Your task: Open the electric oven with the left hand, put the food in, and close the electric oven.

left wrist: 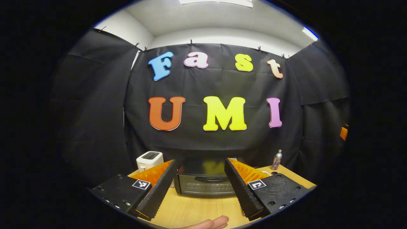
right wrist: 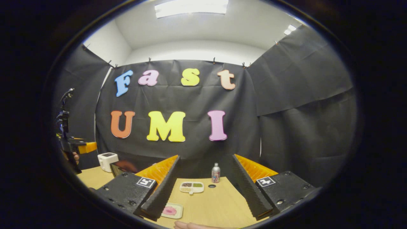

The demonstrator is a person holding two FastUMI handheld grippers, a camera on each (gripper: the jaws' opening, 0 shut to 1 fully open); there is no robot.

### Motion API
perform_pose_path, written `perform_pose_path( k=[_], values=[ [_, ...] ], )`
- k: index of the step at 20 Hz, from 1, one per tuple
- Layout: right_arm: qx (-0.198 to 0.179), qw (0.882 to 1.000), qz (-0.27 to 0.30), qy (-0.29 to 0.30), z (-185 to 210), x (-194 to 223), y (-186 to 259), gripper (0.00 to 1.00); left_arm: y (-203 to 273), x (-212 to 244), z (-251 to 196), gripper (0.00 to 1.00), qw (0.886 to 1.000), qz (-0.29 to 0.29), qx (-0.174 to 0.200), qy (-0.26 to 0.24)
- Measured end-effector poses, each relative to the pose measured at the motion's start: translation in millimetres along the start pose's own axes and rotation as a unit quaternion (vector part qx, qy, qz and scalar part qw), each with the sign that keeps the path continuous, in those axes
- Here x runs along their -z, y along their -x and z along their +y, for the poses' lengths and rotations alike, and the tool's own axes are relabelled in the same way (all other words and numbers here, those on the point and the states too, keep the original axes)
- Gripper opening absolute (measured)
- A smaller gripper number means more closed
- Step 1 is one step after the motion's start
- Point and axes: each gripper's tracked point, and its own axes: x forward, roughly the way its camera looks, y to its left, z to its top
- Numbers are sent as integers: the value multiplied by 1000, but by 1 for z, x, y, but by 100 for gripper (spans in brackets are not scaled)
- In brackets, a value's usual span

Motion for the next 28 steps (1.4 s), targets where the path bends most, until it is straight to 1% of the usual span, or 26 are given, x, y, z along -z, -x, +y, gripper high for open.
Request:
perform_pose_path(
  k=[2,4,5,6,7,8,9,10,12,14,15,16,17,19,20,21,22,23,24,28],
  values=[
    [-3,1000,12,-4,-3,6,-6,96,-31,20,-6,96,1000,30,5,-4],
    [-9,1000,26,-4,-5,12,-12,96,-61,44,-14,96,998,65,14,5],
    [-12,999,31,-3,-6,14,-13,96,-76,58,-18,100,996,87,20,12],
    [-13,999,34,0,-7,14,-13,96,-90,72,-21,96,994,108,27,19],
    [-12,999,35,4,-10,16,-13,96,-104,83,-25,96,992,123,34,25],
    [-10,999,34,7,-12,15,-12,100,-116,94,-26,96,989,138,36,26],
    [-6,999,35,10,-16,16,-12,100,-126,105,-27,96,987,152,37,21],
    [-3,999,37,10,-19,17,-11,96,-136,116,-26,96,985,167,35,16],
    [-6,999,43,9,-20,22,-8,96,-148,130,-27,96,982,183,35,12],
    [-5,999,48,9,-26,25,-5,96,-151,145,-35,96,978,204,47,15],
    [-3,999,48,10,-29,25,-4,96,-149,145,-33,95,978,204,35,7],
    [0,999,48,13,-33,25,-3,96,-154,144,-31,96,979,199,33,-7],
    [3,999,47,15,-35,25,-2,100,-154,147,-30,93,978,206,26,-14],
    [6,999,45,19,-38,23,2,100,-154,145,-32,94,977,210,22,-10],
    [7,999,43,20,-39,22,4,100,-154,146,-32,83,977,214,22,-4],
    [9,999,43,21,-40,21,5,100,-153,148,-32,95,975,221,22,-2],
    [11,999,42,22,-41,20,6,100,-152,147,-31,95,975,221,23,-6],
    [12,999,43,23,-40,20,8,100,-152,148,-31,84,975,222,24,-8],
    [13,999,43,25,-40,19,11,100,-152,148,-31,95,976,218,26,-10],
    [9,999,42,34,-39,14,25,100,-148,148,-30,96,978,208,29,-9]
  ],
)
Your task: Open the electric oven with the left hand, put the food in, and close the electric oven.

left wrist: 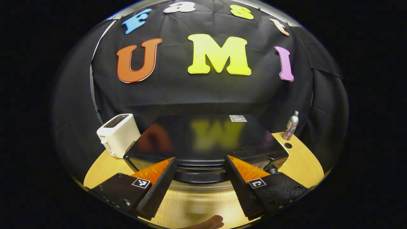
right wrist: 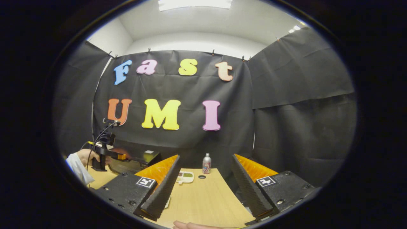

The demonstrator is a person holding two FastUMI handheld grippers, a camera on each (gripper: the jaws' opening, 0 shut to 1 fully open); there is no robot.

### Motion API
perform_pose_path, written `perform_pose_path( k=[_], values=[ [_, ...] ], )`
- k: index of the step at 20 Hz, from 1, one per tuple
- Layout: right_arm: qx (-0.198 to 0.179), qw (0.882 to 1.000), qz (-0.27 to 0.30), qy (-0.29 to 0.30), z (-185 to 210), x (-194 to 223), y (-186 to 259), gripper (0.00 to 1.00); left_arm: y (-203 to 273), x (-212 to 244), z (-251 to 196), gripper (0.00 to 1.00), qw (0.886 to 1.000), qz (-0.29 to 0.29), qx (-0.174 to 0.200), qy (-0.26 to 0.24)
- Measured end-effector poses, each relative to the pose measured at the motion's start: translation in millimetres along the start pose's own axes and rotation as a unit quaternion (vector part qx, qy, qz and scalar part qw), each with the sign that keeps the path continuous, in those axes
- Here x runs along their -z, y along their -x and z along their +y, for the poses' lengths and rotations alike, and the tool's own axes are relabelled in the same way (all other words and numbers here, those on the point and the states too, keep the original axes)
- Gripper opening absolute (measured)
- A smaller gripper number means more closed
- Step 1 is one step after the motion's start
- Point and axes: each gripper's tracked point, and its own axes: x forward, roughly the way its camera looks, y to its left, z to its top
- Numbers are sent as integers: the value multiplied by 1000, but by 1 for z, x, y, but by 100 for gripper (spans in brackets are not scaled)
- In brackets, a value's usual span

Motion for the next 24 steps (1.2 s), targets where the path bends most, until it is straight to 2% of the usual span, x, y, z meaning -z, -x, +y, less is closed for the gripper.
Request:
perform_pose_path(
  k=[1,5,6,7,15,20,24],
  values=[
    [-2,1000,1,3,1,-1,3,96,3,1,0,95,1000,2,0,2],
    [-3,1000,-5,4,1,-9,17,96,18,11,0,95,1000,8,8,9],
    [0,1000,-9,4,-1,-12,19,100,24,15,-1,96,1000,8,10,11],
    [2,1000,-12,4,-1,-14,22,96,30,19,-1,95,1000,8,13,13],
    [-6,1000,-8,-10,6,-15,37,96,65,54,-2,95,1000,2,18,24],
    [-6,1000,-5,-15,7,-14,37,96,77,78,-3,95,1000,-1,18,-13],
    [-5,1000,-3,-16,7,-11,37,96,84,93,-4,95,1000,-5,18,-4]
  ],
)
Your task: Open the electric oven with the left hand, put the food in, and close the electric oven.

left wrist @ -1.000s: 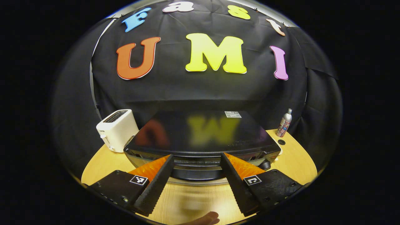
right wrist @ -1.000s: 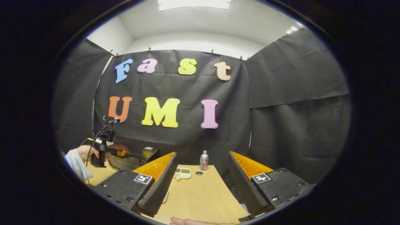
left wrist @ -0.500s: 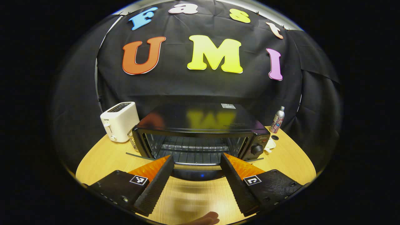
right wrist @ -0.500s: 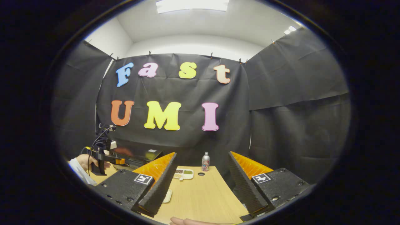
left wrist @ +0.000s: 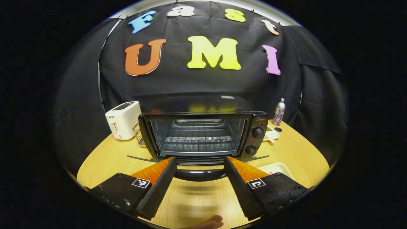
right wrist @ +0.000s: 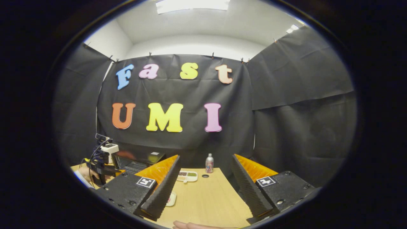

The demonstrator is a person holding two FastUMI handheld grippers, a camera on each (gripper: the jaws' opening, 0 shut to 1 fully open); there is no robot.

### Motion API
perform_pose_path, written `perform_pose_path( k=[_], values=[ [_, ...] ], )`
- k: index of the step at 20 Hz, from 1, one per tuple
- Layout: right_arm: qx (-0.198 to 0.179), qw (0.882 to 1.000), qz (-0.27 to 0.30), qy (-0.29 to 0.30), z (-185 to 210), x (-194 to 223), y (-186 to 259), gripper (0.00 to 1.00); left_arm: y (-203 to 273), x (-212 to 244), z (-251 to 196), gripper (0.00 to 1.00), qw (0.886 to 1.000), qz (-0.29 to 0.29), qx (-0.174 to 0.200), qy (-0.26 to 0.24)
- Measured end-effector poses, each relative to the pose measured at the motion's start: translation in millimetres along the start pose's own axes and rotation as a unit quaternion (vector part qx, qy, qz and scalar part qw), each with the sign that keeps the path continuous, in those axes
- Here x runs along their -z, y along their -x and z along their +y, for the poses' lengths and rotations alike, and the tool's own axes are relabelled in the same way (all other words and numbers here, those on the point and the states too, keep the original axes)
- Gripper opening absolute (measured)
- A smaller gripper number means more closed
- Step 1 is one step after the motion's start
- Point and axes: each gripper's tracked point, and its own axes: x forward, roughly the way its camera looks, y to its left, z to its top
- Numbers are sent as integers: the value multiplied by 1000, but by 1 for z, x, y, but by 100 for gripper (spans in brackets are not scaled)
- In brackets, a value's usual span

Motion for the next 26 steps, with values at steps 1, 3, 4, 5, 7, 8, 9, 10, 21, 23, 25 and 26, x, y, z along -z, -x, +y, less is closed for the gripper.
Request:
perform_pose_path(
  k=[1,3,4,5,7,8,9,10,21,23,25,26],
  values=[
    [0,1000,1,0,0,2,1,96,2,3,0,95,1000,-3,0,1],
    [1,1000,4,2,-1,5,-1,96,4,12,-1,95,1000,-3,-1,2],
    [1,1000,4,2,0,4,-1,96,6,16,0,95,1000,-4,-1,3],
    [2,1000,6,2,-1,6,-2,96,7,21,0,95,1000,-6,-1,4],
    [0,1000,10,1,0,9,-2,96,10,30,-1,95,1000,-4,-1,7],
    [-1,1000,11,2,1,10,-2,96,11,36,-1,95,1000,-2,0,7],
    [-1,1000,12,3,1,11,-3,96,12,42,-2,95,1000,-1,0,6],
    [-1,1000,12,4,2,10,-4,96,12,49,-2,95,1000,3,0,7],
    [-3,999,40,12,10,25,-13,100,4,122,-4,95,996,84,0,30],
    [-5,999,46,12,11,27,-15,96,7,116,-3,95,997,71,1,27],
    [-7,999,53,12,13,31,-19,100,7,118,-2,95,997,75,1,30],
    [-8,998,57,12,15,34,-21,100,8,117,-2,94,997,73,3,29]
  ],
)
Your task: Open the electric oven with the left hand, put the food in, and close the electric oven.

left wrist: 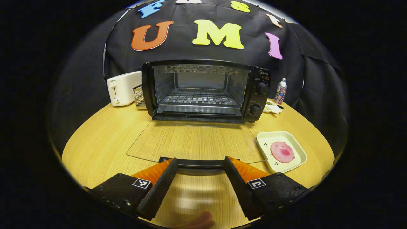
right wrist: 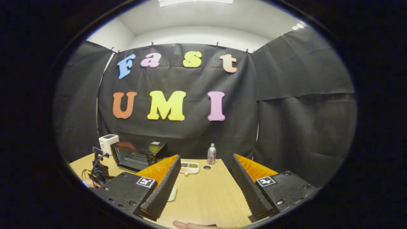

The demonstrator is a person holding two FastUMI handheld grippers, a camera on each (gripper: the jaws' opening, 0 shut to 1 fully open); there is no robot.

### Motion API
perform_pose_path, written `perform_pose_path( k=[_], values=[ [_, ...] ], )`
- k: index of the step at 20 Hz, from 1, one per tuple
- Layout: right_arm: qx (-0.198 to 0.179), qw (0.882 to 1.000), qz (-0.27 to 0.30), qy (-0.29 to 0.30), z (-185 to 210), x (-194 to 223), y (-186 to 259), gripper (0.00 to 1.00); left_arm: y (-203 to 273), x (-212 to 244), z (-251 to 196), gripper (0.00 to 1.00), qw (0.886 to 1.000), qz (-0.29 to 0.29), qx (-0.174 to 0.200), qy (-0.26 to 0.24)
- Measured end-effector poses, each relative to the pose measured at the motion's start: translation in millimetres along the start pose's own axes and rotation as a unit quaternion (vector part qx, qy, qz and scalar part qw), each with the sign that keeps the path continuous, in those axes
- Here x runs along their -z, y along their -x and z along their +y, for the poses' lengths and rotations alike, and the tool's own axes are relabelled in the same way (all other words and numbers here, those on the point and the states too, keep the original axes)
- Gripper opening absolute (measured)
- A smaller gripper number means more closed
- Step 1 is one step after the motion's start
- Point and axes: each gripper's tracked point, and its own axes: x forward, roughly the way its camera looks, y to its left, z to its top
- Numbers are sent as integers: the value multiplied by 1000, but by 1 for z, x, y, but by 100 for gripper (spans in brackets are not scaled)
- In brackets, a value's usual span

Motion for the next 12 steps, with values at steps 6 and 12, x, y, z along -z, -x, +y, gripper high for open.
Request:
perform_pose_path(
  k=[6,12],
  values=[
    [-10,998,61,25,10,26,-39,96,41,-37,-7,95,998,-59,24,12],
    [-26,980,184,65,26,92,-98,96,125,-104,-3,95,985,-173,5,9]
  ],
)
